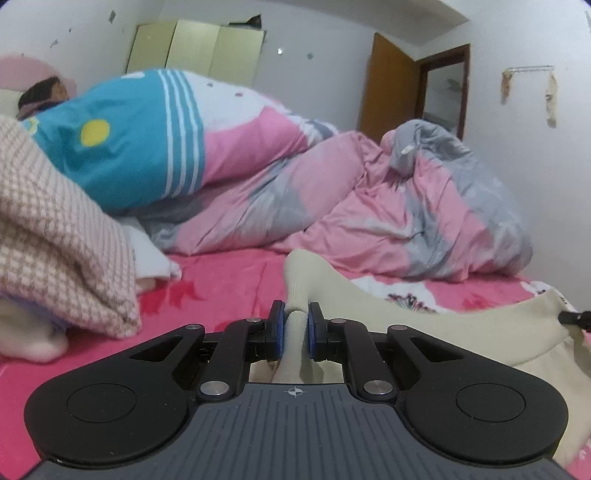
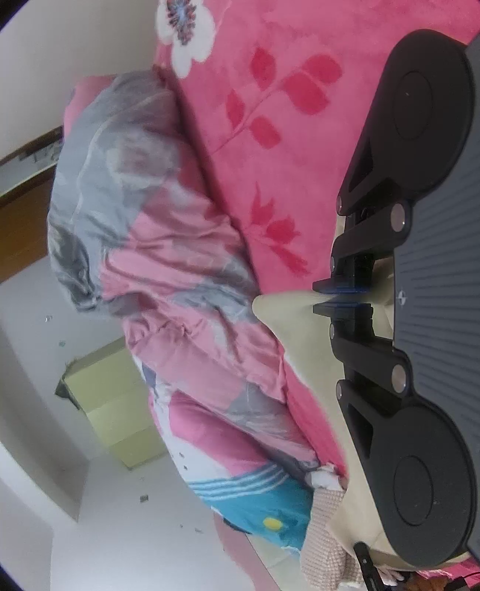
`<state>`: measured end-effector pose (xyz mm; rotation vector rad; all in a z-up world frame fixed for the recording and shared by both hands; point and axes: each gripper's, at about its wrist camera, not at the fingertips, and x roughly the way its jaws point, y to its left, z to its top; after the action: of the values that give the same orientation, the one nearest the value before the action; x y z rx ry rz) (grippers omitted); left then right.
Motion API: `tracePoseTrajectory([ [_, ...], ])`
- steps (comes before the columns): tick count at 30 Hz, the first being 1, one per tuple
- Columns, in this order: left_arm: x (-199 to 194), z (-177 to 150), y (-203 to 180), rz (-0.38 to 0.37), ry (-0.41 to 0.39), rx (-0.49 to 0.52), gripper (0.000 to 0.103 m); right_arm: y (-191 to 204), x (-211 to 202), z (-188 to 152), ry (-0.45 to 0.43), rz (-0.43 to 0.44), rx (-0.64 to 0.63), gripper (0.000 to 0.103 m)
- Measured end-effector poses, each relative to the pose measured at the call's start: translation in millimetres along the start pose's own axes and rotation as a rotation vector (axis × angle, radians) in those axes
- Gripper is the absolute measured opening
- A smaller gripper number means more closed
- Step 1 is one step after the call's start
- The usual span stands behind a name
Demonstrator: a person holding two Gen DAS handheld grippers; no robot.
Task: Fold clothes
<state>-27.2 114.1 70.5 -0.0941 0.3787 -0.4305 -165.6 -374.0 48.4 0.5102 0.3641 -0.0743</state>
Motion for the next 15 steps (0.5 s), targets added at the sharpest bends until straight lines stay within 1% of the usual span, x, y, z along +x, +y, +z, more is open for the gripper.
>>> tracePoseTrajectory([
  [2,16.0,-4.8,6.1,0.008,0.055,-0.025,0.01,-10.3,15.1,-5.5,0.044,-0.017,0.051,0.004],
  [3,26.4,-8.9,9.8,0.019,0.097,-0.035,0.011,-14.8,23.1,-9.1,0.072,-0.032,0.073,0.005],
  [5,41.5,-16.7,15.2,0.036,0.161,-0.046,0.011,-20.1,28.6,-13.8,0.092,-0.041,0.1,0.005],
  [6,45.4,-19.6,16.7,0.04,0.184,-0.052,0.014,-22.0,28.3,-14.5,0.095,-0.041,0.111,0.006],
  [7,47.7,-22.3,18.9,0.044,0.201,-0.059,0.021,-23.9,28.0,-15.3,0.097,-0.041,0.123,0.007],
  [9,45.1,-24.4,23.5,0.062,0.202,-0.071,0.029,-23.6,25.0,-13.9,0.108,-0.069,0.119,0.015],
  [10,41.5,-23.6,24.5,0.076,0.191,-0.071,0.037,-21.2,21.9,-13.3,0.109,-0.087,0.103,0.024],
  [11,36.5,-22.3,24.8,0.089,0.178,-0.067,0.041,-18.2,18.4,-12.6,0.11,-0.106,0.083,0.029],
  [12,30.8,-20.5,24.6,0.099,0.163,-0.063,0.046,-14.5,13.1,-11.9,0.104,-0.131,0.061,0.032],
  [13,23.8,-17.9,23.7,0.105,0.147,-0.059,0.049,-9.9,6.0,-11.4,0.096,-0.159,0.033,0.035],
  [15,9.3,-12.5,21.4,0.111,0.118,-0.051,0.051,-0.5,-10.0,-11.2,0.083,-0.212,-0.027,0.035],
])
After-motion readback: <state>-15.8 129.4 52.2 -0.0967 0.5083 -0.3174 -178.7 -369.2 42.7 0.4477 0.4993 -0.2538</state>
